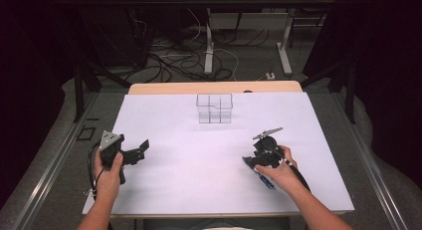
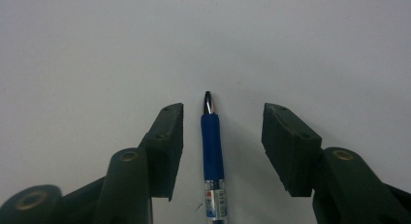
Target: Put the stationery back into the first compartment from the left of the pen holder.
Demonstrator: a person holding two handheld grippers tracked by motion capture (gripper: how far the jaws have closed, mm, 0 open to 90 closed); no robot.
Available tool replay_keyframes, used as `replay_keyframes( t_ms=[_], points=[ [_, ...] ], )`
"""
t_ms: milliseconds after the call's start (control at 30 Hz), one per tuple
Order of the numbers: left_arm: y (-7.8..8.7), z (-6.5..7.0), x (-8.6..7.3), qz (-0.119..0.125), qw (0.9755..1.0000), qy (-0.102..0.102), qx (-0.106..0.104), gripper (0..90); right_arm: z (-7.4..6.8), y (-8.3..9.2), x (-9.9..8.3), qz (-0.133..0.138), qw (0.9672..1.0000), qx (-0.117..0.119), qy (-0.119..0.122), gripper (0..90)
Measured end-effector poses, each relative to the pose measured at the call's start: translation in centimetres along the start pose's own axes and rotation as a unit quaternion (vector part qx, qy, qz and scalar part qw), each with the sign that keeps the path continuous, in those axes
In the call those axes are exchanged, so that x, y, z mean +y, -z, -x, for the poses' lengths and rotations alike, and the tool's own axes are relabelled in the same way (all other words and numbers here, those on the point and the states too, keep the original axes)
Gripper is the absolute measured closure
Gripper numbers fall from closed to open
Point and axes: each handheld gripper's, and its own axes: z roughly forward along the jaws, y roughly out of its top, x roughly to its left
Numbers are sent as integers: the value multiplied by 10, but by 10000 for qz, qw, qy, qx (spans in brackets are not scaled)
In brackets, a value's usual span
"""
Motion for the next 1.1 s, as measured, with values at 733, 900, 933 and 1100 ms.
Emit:
replay_keyframes(
  t_ms=[733,900,933,1100],
  points=[
    [-1,0,0,-23,10000,-23,-16,3,-4,-9,-4,-425,9986,133,-302,671],
    [-1,0,0,-25,10000,-27,-14,3,-3,-10,-4,-635,9979,71,-130,698],
    [-1,0,0,-26,10000,-29,-14,3,-2,-9,-4,-777,9970,19,-41,701],
    [-1,0,0,-29,10000,-34,-14,3,-5,-11,-5,-779,9968,33,-148,714]
  ],
)
